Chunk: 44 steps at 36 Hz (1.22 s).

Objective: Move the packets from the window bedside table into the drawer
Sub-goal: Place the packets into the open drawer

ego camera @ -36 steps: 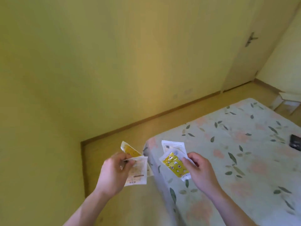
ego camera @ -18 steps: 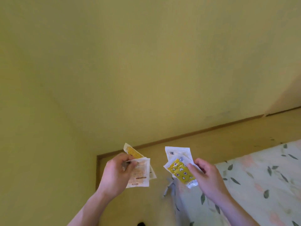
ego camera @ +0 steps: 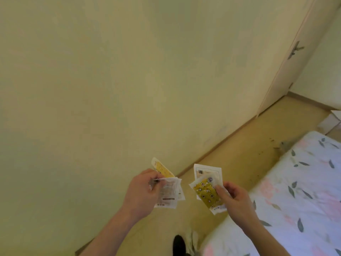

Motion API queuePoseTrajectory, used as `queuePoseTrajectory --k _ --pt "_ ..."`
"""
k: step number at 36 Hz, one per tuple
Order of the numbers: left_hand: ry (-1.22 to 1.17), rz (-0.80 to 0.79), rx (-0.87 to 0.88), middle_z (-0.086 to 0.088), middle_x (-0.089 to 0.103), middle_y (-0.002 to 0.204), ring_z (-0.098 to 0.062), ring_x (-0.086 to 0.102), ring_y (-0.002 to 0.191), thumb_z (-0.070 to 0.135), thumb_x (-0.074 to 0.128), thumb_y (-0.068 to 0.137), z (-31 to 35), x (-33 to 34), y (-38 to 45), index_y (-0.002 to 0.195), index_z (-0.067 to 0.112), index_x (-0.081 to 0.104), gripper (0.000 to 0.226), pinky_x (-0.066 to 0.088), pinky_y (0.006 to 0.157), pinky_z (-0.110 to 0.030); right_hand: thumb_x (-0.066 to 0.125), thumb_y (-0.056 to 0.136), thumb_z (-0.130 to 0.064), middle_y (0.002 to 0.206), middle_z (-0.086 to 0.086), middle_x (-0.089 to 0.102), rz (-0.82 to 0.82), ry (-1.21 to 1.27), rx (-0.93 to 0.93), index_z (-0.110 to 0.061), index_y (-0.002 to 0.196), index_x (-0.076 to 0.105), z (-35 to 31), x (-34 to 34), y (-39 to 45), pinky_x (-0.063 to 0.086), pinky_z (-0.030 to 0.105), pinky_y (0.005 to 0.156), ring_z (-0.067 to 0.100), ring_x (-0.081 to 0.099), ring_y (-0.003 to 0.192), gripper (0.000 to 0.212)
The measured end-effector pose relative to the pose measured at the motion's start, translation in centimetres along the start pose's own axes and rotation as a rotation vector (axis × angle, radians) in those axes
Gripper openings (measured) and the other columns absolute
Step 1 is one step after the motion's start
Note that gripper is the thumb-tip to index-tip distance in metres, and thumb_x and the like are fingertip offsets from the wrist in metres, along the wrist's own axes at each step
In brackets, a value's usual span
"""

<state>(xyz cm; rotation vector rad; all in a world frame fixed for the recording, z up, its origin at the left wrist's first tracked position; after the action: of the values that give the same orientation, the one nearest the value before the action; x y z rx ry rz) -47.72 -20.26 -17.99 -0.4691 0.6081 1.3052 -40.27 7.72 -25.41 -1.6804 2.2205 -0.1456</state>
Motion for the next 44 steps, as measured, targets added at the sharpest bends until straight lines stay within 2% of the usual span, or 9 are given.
queuePoseTrajectory --k 3,9,14,19,24,28,38,40,44 --pt "0.009 -0.05 0.059 0.016 0.064 0.086 -0.004 0.058 0.081 0.011 0.072 0.088 1.9 0.8 5.6 0.076 0.028 0.07 0.021 0.037 0.066 -0.01 0.064 0.098 -0.026 0.086 0.002 0.077 0.031 0.052 0.05 -0.019 0.091 0.074 -0.7 -0.8 4.3 0.06 0.05 0.084 0.024 0.075 0.083 0.015" --pt "0.006 -0.11 0.171 0.015 0.066 0.084 -0.005 0.061 0.08 0.008 0.074 0.087 5.0 3.3 17.1 0.078 0.026 0.072 0.02 0.039 0.068 -0.01 0.065 0.098 -0.027 0.084 -0.001 0.078 0.158 0.064 0.056 -0.019 0.091 0.074 -3.9 -5.0 11.3 0.06 0.041 0.078 0.017 0.075 0.078 0.014" --pt "-0.004 -0.249 0.236 0.016 0.065 0.086 -0.007 0.061 0.083 0.012 0.073 0.089 7.5 8.4 26.0 0.078 0.028 0.071 0.019 0.041 0.07 -0.013 0.066 0.096 -0.025 0.083 0.001 0.078 0.305 0.091 0.08 -0.017 0.092 0.073 -5.0 -9.7 16.5 0.057 0.04 0.076 0.022 0.075 0.077 0.012" --pt "-0.018 -0.362 0.315 0.017 0.064 0.088 -0.007 0.061 0.085 0.014 0.072 0.09 10.3 14.1 34.8 0.08 0.027 0.071 0.017 0.042 0.07 -0.012 0.066 0.096 -0.026 0.078 0.0 0.076 0.449 0.081 0.104 -0.014 0.088 0.071 -6.3 -14.3 22.0 0.054 0.026 0.064 0.015 0.073 0.071 0.015" --pt "-0.083 -0.464 0.39 0.017 0.065 0.086 -0.005 0.062 0.083 0.014 0.072 0.09 14.0 18.9 43.1 0.079 0.029 0.071 0.019 0.043 0.07 -0.013 0.064 0.097 -0.027 0.078 0.0 0.075 0.546 0.076 0.134 -0.016 0.087 0.072 -8.0 -17.4 27.3 0.056 0.028 0.067 0.015 0.073 0.071 0.017" --pt "-0.119 -0.571 0.475 0.017 0.066 0.088 -0.006 0.062 0.084 0.015 0.071 0.091 18.3 23.6 48.7 0.081 0.029 0.072 0.017 0.044 0.069 -0.015 0.063 0.098 -0.025 0.076 -0.001 0.075 0.636 0.101 0.143 -0.016 0.085 0.071 -9.6 -20.5 29.9 0.05 0.015 0.059 0.01 0.071 0.068 0.018" --pt "-0.137 -0.769 0.751 0.019 0.067 0.088 -0.003 0.063 0.082 0.019 0.07 0.092 32.0 36.1 56.5 0.087 0.027 0.072 0.01 0.049 0.064 -0.019 0.062 0.099 -0.024 0.074 0.001 0.074 0.99 0.182 0.238 -0.01 0.086 0.071 -8.3 -31.3 30.4 0.047 0.012 0.055 0.009 0.069 0.063 0.021" --pt "-0.138 -0.793 0.773 0.017 0.066 0.087 -0.003 0.063 0.082 0.021 0.068 0.093 34.3 38.7 58.0 0.088 0.028 0.072 0.009 0.05 0.063 -0.021 0.062 0.099 -0.024 0.075 0.003 0.073 1.031 0.182 0.255 -0.011 0.085 0.071 -7.8 -33.7 31.3 0.05 0.018 0.058 0.012 0.069 0.064 0.022" --pt "-0.161 -0.828 0.772 0.015 0.066 0.088 -0.003 0.063 0.084 0.022 0.067 0.094 38.3 43.8 61.4 0.09 0.028 0.072 0.009 0.051 0.062 -0.021 0.064 0.098 -0.03 0.077 0.006 0.074 1.067 0.185 0.279 -0.014 0.083 0.071 -6.6 -39.0 34.9 0.056 0.043 0.074 0.028 0.072 0.075 0.023"
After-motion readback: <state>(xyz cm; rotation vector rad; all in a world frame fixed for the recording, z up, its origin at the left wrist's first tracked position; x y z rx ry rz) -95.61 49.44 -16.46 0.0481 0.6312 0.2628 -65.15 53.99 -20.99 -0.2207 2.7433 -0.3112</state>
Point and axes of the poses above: each hand's wrist, its own y-axis towards the middle knuckle, its own x-axis out of the palm, z = x × y, the point moved 10 cm from there along y, towards the middle knuckle
